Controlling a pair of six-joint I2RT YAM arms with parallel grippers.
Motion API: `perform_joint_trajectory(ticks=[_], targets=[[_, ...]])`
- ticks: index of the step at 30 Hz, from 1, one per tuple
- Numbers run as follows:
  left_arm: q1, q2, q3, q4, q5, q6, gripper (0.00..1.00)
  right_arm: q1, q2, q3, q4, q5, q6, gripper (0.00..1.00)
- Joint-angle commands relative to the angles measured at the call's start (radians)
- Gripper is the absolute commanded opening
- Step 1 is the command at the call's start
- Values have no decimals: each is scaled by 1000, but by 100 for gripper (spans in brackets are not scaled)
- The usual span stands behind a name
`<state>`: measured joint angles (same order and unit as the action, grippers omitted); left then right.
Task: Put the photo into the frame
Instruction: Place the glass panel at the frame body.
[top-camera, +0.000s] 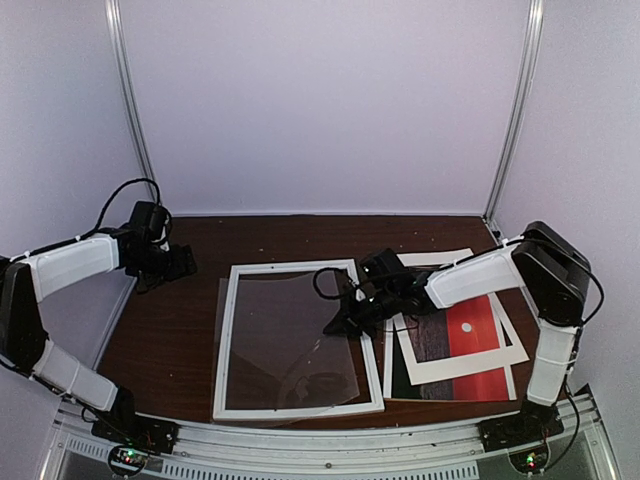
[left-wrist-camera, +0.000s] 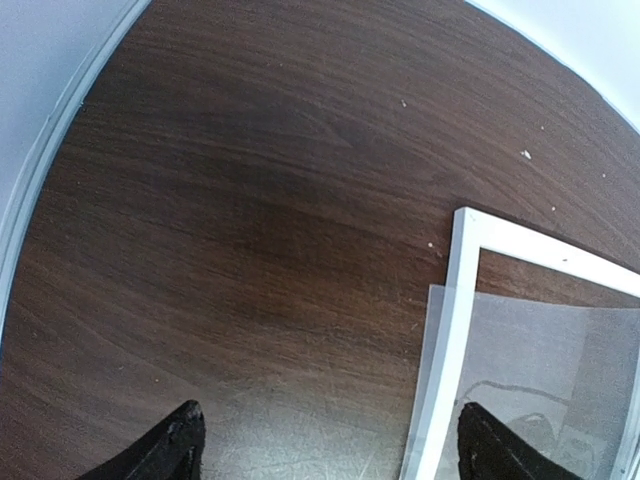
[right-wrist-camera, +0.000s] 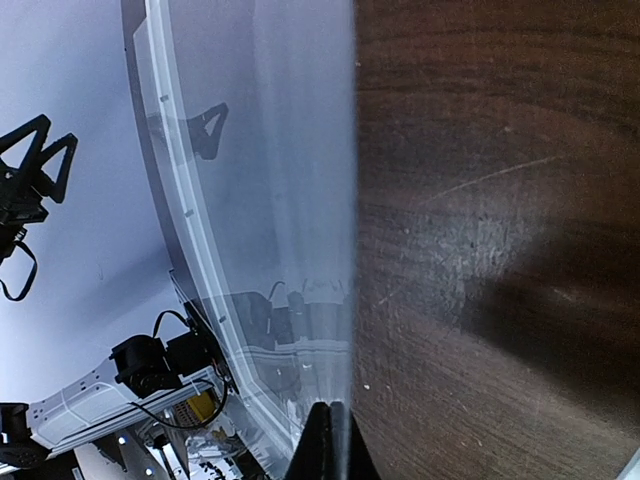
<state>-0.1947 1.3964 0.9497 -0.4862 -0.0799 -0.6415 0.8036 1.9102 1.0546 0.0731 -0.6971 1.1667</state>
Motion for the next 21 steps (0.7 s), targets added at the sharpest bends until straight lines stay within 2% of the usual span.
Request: perform_joint_trajectory(ticks=[1,21], targets=[[9,19,-23,46,47,2,88,-16,-61,24,-48,82,-62,0],[-46,77,-26,84,114,13,91,-17,-95,112,-243,186,-188,0]])
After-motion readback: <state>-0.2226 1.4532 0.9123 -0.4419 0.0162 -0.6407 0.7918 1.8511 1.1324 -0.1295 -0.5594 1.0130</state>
